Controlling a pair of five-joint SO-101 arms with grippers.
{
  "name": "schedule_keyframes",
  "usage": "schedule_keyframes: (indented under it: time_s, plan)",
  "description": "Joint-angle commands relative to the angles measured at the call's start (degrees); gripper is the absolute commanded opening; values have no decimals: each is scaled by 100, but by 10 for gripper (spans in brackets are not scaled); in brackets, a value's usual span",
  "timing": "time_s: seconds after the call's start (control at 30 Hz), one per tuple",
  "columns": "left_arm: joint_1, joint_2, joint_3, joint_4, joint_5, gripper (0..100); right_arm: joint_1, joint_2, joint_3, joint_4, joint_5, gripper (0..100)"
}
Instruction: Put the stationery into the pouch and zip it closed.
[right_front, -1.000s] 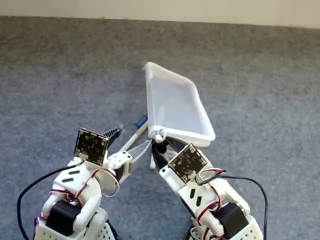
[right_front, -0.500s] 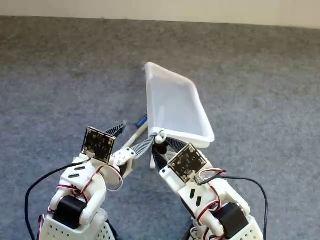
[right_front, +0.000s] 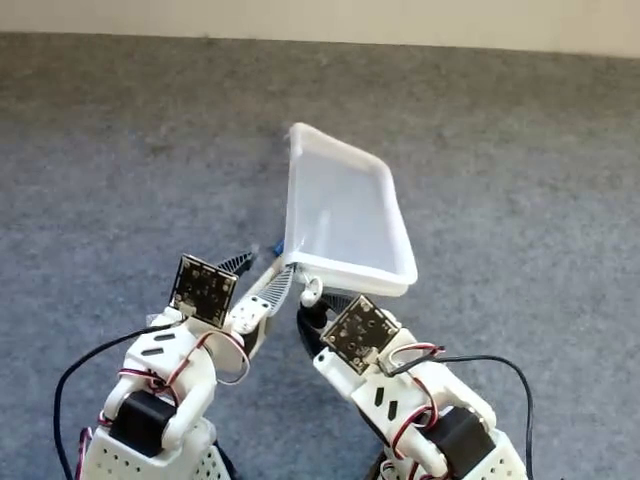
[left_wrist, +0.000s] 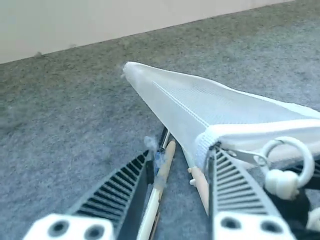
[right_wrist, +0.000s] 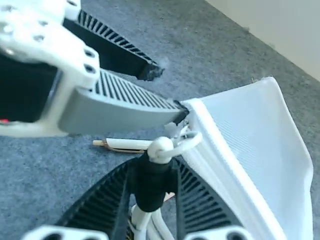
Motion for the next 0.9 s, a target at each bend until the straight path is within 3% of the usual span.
schedule_keyframes:
  time_s: [0.0,0.17,0.47,0.87]
  plan:
    - [31,-40,-22,-114,-141,139,-110,-92,-136,48,0,6]
    - [22,-40,-22,-114,-659,69,-101,-92,-145,48,0,6]
    - [-75,-48,-66,-97,-686,29,-101,-84,-145,40,18,6]
    - [-1411,-57,-242,-79,-1064,7,-92,-40,-145,4,35,6]
